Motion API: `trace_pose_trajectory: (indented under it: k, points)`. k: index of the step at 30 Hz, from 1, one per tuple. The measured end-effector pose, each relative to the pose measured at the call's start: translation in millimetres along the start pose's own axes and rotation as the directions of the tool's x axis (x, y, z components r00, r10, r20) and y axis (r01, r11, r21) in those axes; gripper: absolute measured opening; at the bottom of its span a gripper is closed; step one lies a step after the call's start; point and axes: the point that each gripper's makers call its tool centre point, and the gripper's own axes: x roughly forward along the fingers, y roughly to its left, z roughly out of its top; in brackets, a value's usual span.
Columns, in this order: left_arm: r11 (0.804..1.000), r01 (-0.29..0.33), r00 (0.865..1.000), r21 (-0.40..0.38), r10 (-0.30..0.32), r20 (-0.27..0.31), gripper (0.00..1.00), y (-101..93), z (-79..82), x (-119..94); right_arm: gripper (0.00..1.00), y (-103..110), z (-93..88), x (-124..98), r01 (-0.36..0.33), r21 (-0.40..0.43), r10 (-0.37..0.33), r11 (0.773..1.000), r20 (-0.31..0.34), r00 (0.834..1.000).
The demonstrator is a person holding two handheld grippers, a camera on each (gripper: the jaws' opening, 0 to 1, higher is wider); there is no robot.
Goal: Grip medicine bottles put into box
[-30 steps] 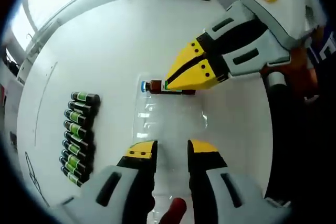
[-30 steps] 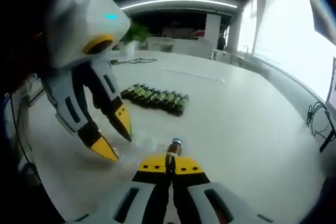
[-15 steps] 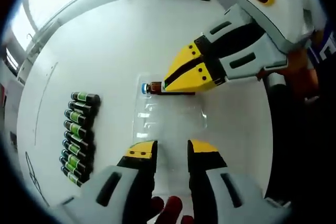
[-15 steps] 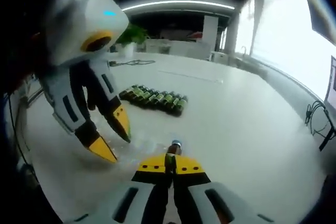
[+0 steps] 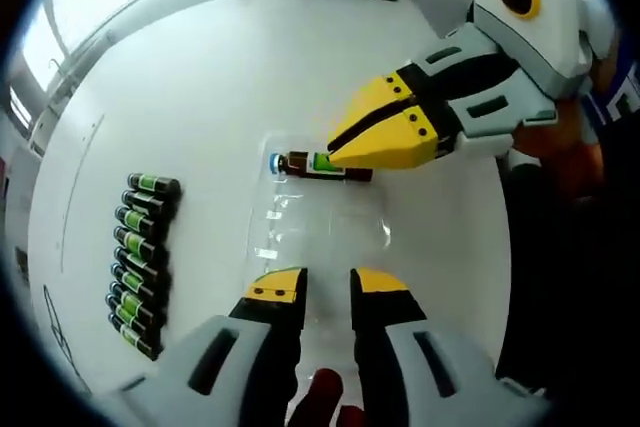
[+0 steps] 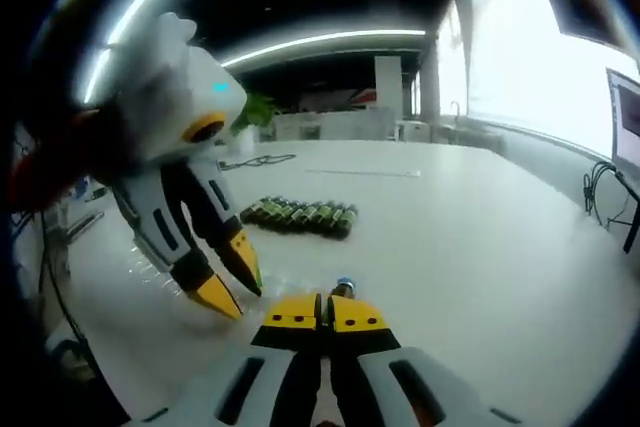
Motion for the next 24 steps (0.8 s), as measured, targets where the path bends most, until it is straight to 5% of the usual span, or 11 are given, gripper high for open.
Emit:
trace_pose_trajectory:
  k: [7, 12, 24]
  points:
    - [0.999, -0.013, 1.000, -0.033, 0.013, -0.007, 0.12, 1.4, 0.1, -0.5, 0.00, -1.1, 5.7, -3.8, 0.002, -0.014, -0.002, 1.000, 0.016, 1.000]
    - [0.986, -0.166, 0.986, 0.021, 0.166, 0.016, 0.17, 20.8, 3.3, -5.5, 0.00, -1.8, 11.1, -5.9, 0.004, -0.025, -0.004, 1.000, 0.031, 1.000]
    - [0.990, -0.140, 0.980, -0.024, 0.142, 0.141, 0.22, 17.2, 7.2, -20.2, 0.00, -2.5, 10.5, -9.5, 0.008, -0.032, -0.007, 0.999, 0.031, 0.999]
